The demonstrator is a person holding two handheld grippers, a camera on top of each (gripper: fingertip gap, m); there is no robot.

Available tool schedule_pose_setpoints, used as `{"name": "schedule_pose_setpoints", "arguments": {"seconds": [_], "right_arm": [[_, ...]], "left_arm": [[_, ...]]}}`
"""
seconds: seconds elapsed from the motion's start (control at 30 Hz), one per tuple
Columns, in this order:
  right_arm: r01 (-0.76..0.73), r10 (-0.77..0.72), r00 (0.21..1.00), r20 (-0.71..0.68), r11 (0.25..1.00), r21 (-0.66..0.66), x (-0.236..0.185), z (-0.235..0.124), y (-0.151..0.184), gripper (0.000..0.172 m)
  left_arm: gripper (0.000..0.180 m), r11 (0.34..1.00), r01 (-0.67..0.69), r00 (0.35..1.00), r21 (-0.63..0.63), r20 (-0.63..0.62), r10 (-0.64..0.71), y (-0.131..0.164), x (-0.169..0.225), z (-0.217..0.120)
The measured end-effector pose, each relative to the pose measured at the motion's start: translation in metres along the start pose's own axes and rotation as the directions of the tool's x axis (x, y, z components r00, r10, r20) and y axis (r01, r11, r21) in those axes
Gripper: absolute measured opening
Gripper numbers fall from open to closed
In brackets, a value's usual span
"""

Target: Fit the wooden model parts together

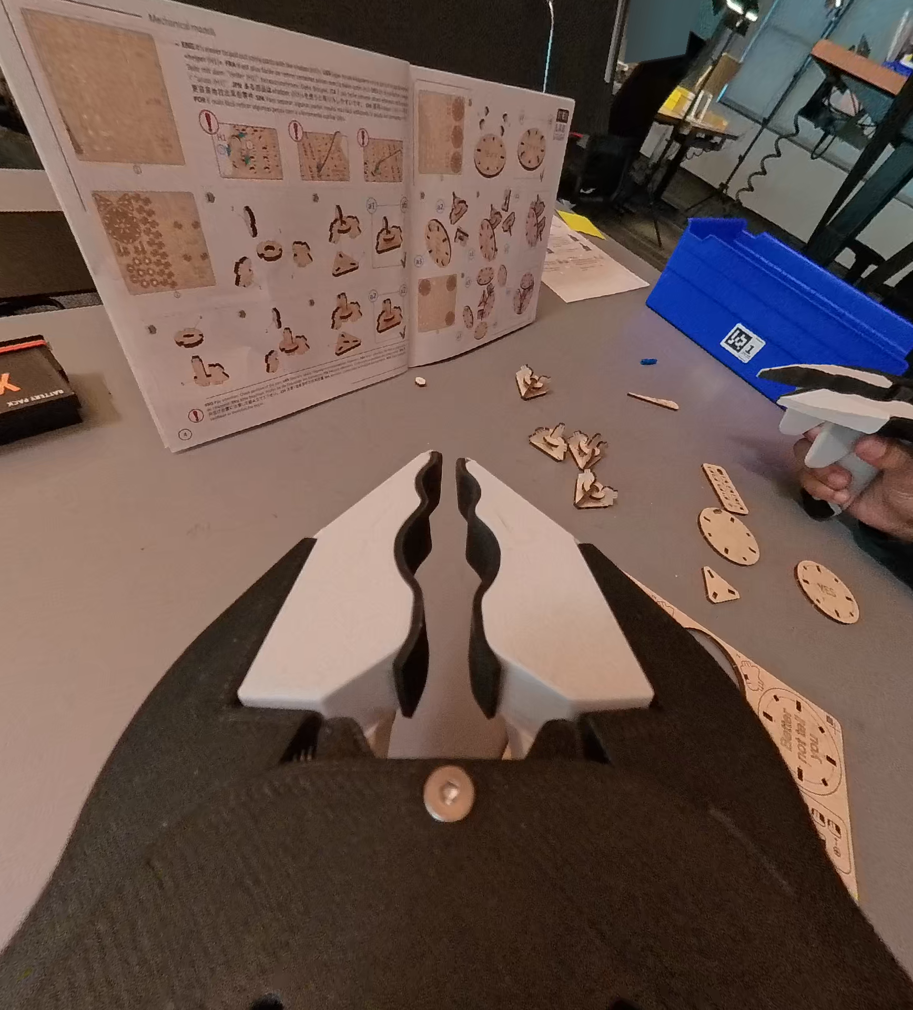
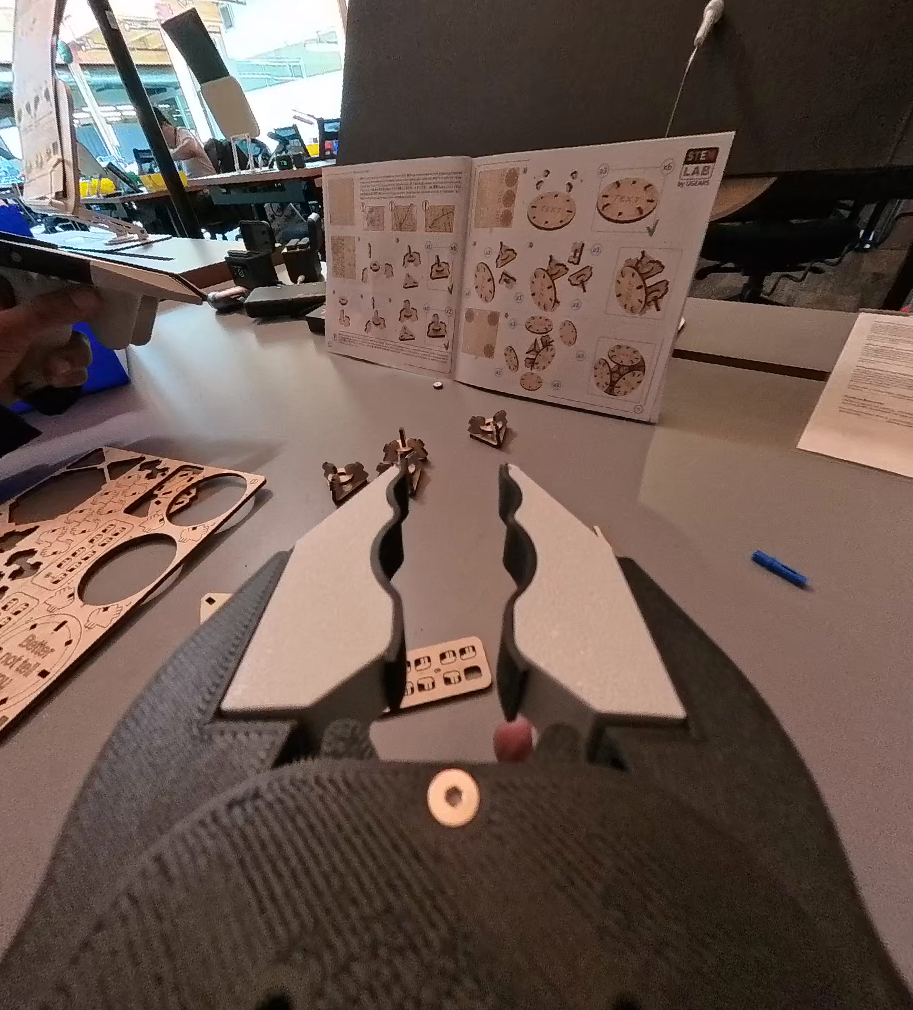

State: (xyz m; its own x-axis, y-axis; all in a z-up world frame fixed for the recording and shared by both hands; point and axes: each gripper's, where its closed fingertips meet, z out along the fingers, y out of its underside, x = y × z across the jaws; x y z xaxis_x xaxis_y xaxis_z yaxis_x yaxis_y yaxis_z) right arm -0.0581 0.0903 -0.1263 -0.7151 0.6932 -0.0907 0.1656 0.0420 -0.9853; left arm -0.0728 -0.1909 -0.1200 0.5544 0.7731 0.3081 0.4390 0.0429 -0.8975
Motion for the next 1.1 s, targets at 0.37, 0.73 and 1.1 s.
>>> {"name": "schedule_pose_setpoints", "arguments": {"seconds": [0.37, 0.73, 1.1], "right_arm": [[0.013, -0.013, 1.0, -0.016, 0.999, 0.034, 0.001, -0.003, -0.004, 0.029], [-0.071, 0.072, 0.997, -0.013, 0.993, 0.089, 0.01, -0.01, -0.011, 0.029], [-0.149, 0.153, 0.988, -0.01, 0.977, 0.151, 0.019, -0.018, -0.018, 0.028]], "left_arm": [[0.004, 1.0, 0.003, 1.0, -0.009, 0.004, -0.003, 0.002, -0.001, 0.001], [0.004, 1.0, 0.002, 1.0, -0.027, 0.005, -0.001, 0.005, -0.001, 0.003], [0.004, 0.999, 0.001, 1.0, -0.046, 0.005, -0.001, 0.008, 0.0, 0.006]]}}
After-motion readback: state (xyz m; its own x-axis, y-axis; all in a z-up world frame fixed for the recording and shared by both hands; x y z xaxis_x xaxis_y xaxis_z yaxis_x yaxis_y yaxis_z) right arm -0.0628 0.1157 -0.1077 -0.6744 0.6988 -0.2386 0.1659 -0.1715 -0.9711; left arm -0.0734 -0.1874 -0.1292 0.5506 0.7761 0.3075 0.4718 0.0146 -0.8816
